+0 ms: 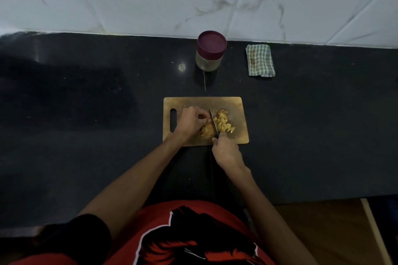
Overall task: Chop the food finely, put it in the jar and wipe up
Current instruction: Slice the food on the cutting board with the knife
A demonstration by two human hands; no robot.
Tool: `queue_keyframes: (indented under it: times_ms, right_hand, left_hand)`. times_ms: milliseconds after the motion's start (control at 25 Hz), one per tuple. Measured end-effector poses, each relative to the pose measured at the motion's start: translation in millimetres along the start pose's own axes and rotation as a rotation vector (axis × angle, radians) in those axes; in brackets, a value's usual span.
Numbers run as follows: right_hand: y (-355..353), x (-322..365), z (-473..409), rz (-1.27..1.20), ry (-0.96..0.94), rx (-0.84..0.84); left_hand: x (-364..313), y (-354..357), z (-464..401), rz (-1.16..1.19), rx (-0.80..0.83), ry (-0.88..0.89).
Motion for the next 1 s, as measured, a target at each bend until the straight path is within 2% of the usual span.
queue_keyframes:
  times_ms: [640, 1000]
  right_hand:
    - [-1, 14, -11, 0.062, 0.030, -0.013]
    - [17, -21, 12, -0.034, 0.027, 0.002]
  left_hand:
    - [1, 2, 4, -0.010, -0.066, 0.006]
    - [-6, 1, 4, -0.017, -0.023, -0.014]
Point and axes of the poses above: each hand's wrist, its own z-axis away from the middle knuckle, its own y-axis out of the palm, x = y × z, the point moved 3 cm from there along -z, towards the middle knuckle, and after that the axes turned 8 degrees about x, right-handed, at the moved point
